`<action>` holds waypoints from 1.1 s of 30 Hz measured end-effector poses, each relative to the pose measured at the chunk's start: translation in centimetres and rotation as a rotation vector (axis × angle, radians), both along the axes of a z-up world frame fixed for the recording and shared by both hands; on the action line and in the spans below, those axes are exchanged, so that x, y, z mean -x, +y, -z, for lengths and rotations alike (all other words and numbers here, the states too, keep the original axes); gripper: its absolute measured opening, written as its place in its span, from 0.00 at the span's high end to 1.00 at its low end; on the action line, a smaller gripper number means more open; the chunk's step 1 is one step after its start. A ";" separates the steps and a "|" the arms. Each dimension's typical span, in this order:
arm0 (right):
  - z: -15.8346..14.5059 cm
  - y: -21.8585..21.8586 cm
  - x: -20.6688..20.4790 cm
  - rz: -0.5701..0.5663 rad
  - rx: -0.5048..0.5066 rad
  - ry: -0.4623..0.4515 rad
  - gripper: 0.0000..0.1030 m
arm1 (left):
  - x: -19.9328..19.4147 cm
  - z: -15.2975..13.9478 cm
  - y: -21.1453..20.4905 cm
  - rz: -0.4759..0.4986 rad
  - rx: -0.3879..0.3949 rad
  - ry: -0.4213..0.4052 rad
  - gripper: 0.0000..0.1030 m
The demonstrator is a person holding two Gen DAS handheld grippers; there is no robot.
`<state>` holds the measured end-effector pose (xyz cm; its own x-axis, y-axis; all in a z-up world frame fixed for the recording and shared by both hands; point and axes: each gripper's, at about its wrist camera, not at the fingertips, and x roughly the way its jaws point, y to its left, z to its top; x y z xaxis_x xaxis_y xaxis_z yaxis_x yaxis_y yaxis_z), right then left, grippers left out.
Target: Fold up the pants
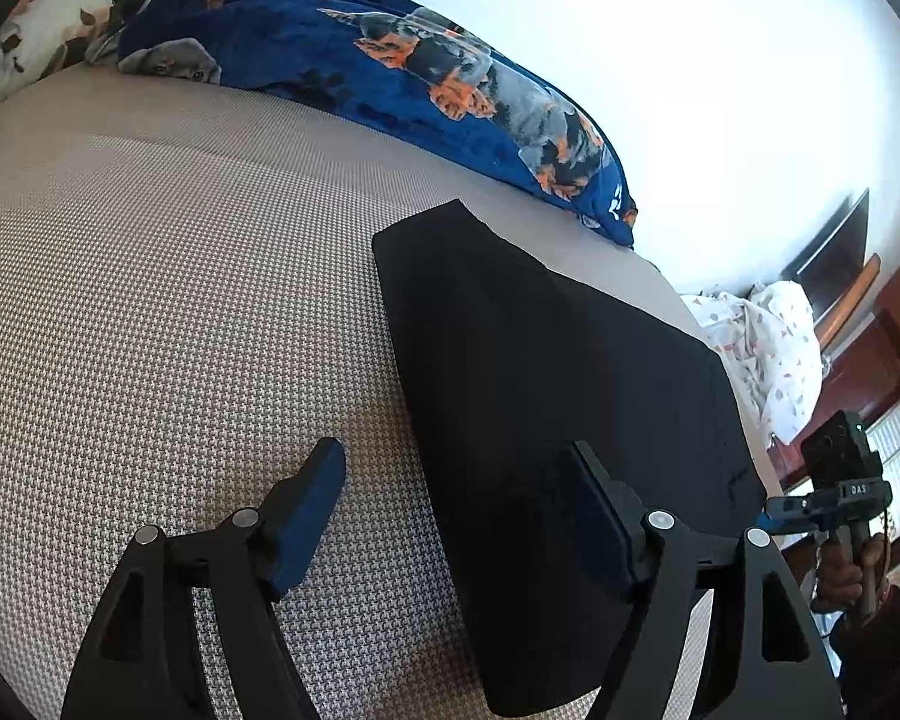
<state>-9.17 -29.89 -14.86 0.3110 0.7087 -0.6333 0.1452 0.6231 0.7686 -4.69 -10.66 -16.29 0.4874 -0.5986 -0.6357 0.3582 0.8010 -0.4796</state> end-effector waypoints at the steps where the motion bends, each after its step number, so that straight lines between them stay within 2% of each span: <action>1: 0.2 -0.2 0.0 0.008 -0.021 0.010 0.61 | 0.0 0.0 -0.1 0.001 -0.002 0.000 0.27; 5: -0.6 -0.2 0.3 0.026 -0.070 0.020 0.61 | 0.0 -0.1 -0.1 0.004 0.002 0.000 0.26; 7: -2.0 -0.7 0.4 0.040 -0.003 -0.002 0.61 | 0.0 -0.1 -0.1 0.004 0.004 0.001 0.25; 9: -2.8 -1.2 0.4 0.045 -0.014 -0.027 0.61 | 0.0 -0.1 -0.1 0.006 0.001 -0.001 0.25; 10: -2.9 -1.5 0.3 0.052 -0.041 -0.028 0.61 | 0.0 -0.1 -0.2 0.006 -0.002 -0.003 0.24; 13: -2.7 -1.1 0.0 0.043 0.002 -0.018 0.61 | 0.0 -0.2 -0.3 0.008 -0.007 -0.004 0.24; 15: -2.0 -0.7 -0.3 0.042 -0.018 -0.012 0.61 | 0.1 -0.2 -0.3 0.007 -0.005 -0.003 0.24; 19: -2.6 0.1 -0.5 0.034 0.073 -0.069 0.84 | 0.1 -0.2 -0.4 0.008 -0.004 -0.002 0.24; 21: -3.3 0.4 -0.3 0.030 0.102 -0.100 0.85 | 0.1 -0.2 -0.5 0.008 -0.005 -0.003 0.24; 24: -4.4 0.7 0.4 0.014 0.085 -0.133 0.86 | 0.1 -0.1 -0.5 0.010 -0.006 -0.003 0.24; 27: -3.7 0.4 1.5 -0.009 0.080 -0.092 0.86 | 0.1 0.0 -0.4 0.012 0.003 -0.004 0.22; 30: -0.6 -0.2 1.0 0.015 0.076 0.000 0.87 | 0.1 0.1 -0.5 0.016 -0.001 -0.008 0.21; 33: 0.2 -1.0 0.6 0.022 0.060 0.013 0.87 | 0.2 0.1 -0.6 0.019 -0.012 -0.010 0.21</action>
<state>-9.74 -30.90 -15.09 0.3172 0.6623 -0.6788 0.1689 0.6649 0.7276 -4.86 -11.25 -16.36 0.4823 -0.6006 -0.6378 0.3786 0.7994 -0.4665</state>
